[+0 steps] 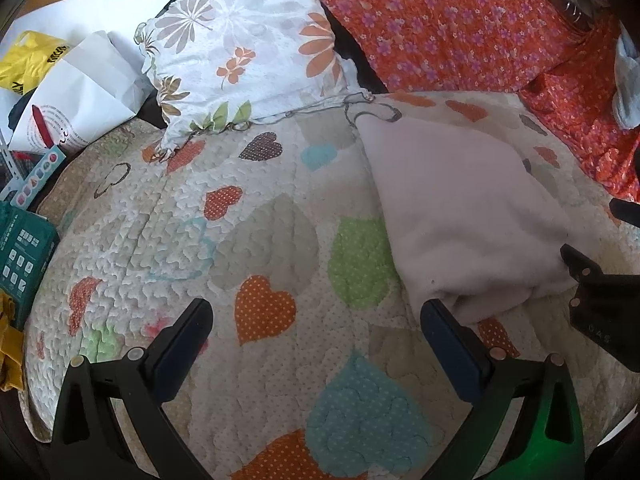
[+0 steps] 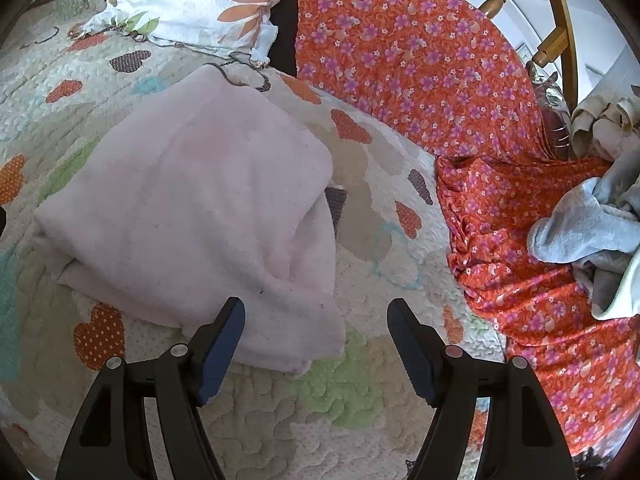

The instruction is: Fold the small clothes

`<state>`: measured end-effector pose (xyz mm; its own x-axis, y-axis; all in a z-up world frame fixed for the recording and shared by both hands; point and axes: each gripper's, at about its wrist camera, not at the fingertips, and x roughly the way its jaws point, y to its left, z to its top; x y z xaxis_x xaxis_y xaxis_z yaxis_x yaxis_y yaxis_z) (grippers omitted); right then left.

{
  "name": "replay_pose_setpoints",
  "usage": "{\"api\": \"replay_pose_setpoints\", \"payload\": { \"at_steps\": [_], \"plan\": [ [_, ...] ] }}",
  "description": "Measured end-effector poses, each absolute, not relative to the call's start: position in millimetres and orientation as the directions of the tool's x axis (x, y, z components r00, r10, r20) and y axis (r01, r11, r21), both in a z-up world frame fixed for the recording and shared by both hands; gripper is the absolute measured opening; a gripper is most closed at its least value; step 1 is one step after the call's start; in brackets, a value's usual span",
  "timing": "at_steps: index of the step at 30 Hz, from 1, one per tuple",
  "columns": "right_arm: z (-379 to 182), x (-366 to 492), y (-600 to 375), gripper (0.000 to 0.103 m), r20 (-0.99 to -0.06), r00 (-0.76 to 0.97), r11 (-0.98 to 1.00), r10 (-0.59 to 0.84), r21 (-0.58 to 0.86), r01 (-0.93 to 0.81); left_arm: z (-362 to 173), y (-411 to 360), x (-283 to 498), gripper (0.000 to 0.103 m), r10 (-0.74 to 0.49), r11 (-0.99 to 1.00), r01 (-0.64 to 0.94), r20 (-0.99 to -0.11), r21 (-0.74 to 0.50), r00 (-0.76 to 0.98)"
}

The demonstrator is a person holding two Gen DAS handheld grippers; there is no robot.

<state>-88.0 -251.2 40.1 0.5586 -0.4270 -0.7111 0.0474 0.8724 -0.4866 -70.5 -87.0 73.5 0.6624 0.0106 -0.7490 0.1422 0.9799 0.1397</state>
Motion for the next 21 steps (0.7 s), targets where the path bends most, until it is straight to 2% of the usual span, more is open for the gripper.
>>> {"api": "replay_pose_setpoints", "payload": {
  "at_steps": [21],
  "plan": [
    [41.0,-85.8,-253.3,0.078,-0.730,0.555,0.893,-0.399,-0.447,0.053,65.0,-82.2,-64.7,0.103,0.000,0.988,0.123,-0.793,0.095,0.609]
  ]
}}
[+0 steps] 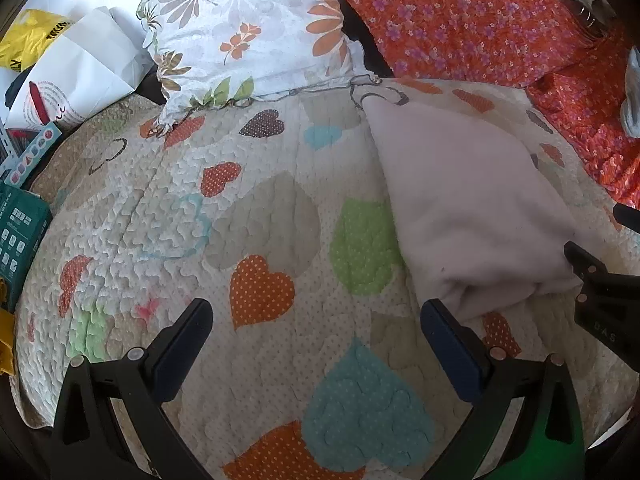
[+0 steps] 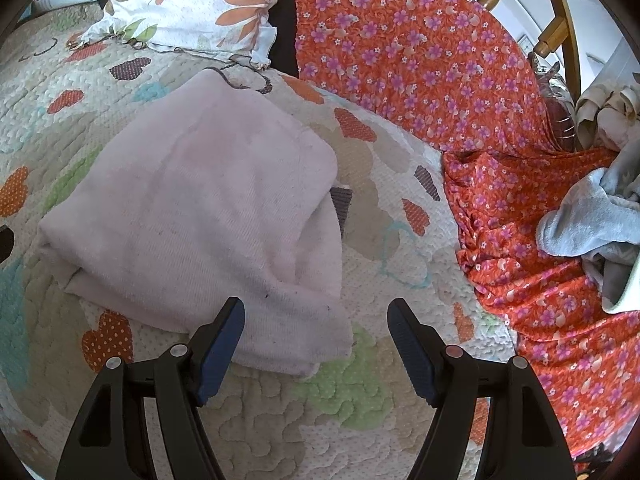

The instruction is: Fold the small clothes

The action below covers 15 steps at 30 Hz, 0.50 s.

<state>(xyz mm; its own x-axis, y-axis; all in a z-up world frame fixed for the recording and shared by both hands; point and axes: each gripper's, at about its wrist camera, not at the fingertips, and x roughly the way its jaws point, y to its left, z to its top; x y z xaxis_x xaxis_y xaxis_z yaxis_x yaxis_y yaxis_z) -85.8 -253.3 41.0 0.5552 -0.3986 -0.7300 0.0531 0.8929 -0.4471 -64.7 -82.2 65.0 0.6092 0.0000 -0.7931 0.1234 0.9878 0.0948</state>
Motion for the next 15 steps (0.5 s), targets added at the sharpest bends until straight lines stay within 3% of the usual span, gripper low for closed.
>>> {"api": "replay_pose_setpoints", "payload": {
  "at_steps": [15],
  "plan": [
    [39.8,-83.4,-251.2,0.078,-0.742,0.552,0.903,-0.380,-0.426,0.049,57.9,-80.6,-64.1,0.103,-0.001,0.989,0.123,-0.809,0.088,0.588]
  ]
}}
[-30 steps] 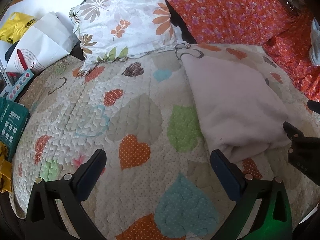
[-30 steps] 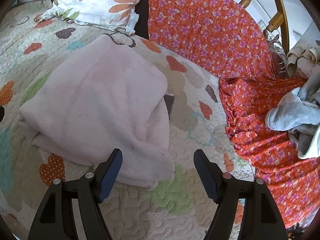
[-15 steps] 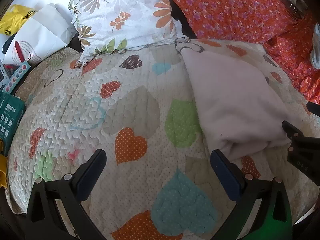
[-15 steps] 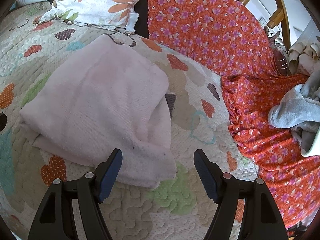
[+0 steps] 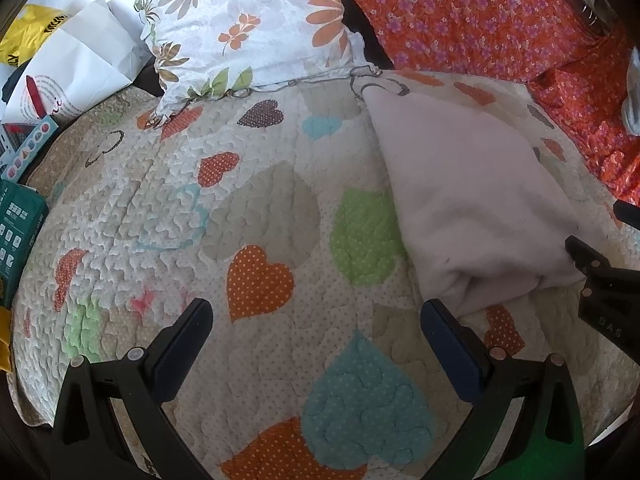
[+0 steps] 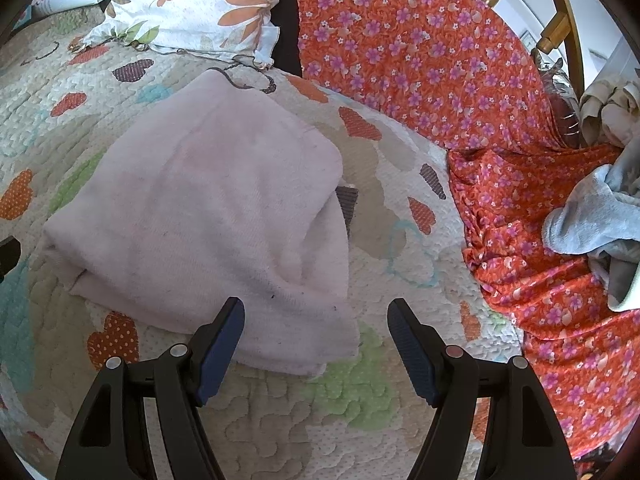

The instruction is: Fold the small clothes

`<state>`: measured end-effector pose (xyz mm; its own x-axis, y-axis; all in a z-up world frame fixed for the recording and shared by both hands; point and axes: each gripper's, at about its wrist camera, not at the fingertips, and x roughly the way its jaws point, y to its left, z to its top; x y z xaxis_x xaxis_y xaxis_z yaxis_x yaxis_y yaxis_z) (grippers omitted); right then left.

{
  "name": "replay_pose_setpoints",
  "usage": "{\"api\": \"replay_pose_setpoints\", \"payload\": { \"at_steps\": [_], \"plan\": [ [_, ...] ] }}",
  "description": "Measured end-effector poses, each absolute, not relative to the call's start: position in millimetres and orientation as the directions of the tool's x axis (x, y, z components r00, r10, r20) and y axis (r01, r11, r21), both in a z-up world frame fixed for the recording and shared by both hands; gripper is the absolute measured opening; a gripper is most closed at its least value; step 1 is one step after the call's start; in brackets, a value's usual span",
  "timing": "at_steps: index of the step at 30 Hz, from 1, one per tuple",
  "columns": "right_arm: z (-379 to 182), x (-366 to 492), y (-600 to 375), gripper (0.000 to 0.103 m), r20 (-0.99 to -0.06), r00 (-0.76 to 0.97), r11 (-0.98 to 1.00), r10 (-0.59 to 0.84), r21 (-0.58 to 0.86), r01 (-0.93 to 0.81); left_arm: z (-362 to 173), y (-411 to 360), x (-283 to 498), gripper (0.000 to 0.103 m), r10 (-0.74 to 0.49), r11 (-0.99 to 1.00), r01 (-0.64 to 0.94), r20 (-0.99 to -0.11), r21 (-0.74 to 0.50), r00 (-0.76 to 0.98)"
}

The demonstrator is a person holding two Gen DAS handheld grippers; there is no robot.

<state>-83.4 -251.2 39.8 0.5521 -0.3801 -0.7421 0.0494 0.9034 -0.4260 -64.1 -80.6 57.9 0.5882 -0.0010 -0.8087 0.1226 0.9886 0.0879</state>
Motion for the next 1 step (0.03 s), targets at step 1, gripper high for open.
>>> {"api": "replay_pose_setpoints", "payload": {
  "at_steps": [1],
  "plan": [
    [39.9,-83.6,-251.3,0.078,-0.743,0.552,0.904,-0.378,-0.424,0.049,57.4,-80.2,-63.8,0.103,0.000,0.989,0.121,-0.810,0.087,0.586]
  ]
}}
